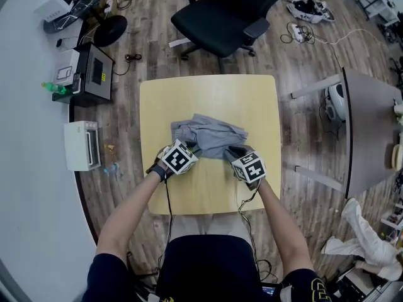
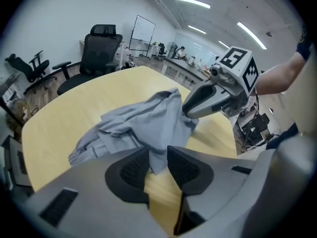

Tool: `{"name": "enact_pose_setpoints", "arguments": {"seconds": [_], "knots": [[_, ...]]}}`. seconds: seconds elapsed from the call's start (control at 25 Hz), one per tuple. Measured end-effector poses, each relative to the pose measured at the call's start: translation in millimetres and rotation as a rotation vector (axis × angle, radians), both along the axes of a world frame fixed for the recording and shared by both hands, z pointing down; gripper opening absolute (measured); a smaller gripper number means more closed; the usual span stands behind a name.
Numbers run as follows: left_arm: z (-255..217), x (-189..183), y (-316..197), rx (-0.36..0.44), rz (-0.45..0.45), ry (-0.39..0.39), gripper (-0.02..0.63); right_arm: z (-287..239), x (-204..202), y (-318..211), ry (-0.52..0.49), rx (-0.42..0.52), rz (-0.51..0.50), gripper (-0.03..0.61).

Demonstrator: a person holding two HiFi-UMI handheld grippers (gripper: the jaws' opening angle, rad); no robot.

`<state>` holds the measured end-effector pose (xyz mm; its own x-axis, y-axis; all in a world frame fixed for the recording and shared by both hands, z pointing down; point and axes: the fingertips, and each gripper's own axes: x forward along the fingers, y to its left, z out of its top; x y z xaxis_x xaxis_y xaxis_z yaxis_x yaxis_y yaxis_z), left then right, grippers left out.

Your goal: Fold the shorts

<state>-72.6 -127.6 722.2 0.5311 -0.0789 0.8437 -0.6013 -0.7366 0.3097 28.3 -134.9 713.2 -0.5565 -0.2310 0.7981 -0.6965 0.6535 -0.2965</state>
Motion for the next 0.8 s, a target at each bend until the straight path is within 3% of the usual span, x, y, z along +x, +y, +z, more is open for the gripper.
{"name": "enact_pose_setpoints", "arguments": {"seconds": [0.08, 0.16, 0.24, 0.32, 0.48, 0.68, 0.8], "knots": [[1.0, -10.1, -32.3, 0.031, -0.064, -0.017, 0.109, 5.7, 2.1, -21.2, 0.012, 0.008, 0.036, 0.080], [-0.8, -22.6, -66.0, 0.053, -0.146, -0.031, 0.100, 10.0, 14.8, -48.6, 0.015, 0.020, 0.138, 0.083], [2.0, -33.5, -84.6, 0.032, -0.225, -0.031, 0.043, 19.9, 27.3, -65.1, 0.003, -0.027, 0.241, 0.082], [7.6, -38.3, -86.6, 0.024, -0.256, -0.037, 0.029, 26.3, 30.1, -68.3, -0.016, -0.076, 0.281, 0.034], [22.1, -32.2, -71.9, 0.079, -0.199, -0.098, 0.028, 22.6, 35.5, -59.2, 0.034, -0.074, 0.242, 0.032], [14.9, -25.9, -26.2, -0.004, -0.109, -0.081, 0.028, 22.4, 36.9, -4.4, 0.019, -0.158, 0.200, 0.028], [20.6, -20.4, -9.6, 0.007, -0.046, -0.077, 0.028, 21.3, 37.6, 37.2, 0.000, -0.213, 0.198, 0.027]]}}
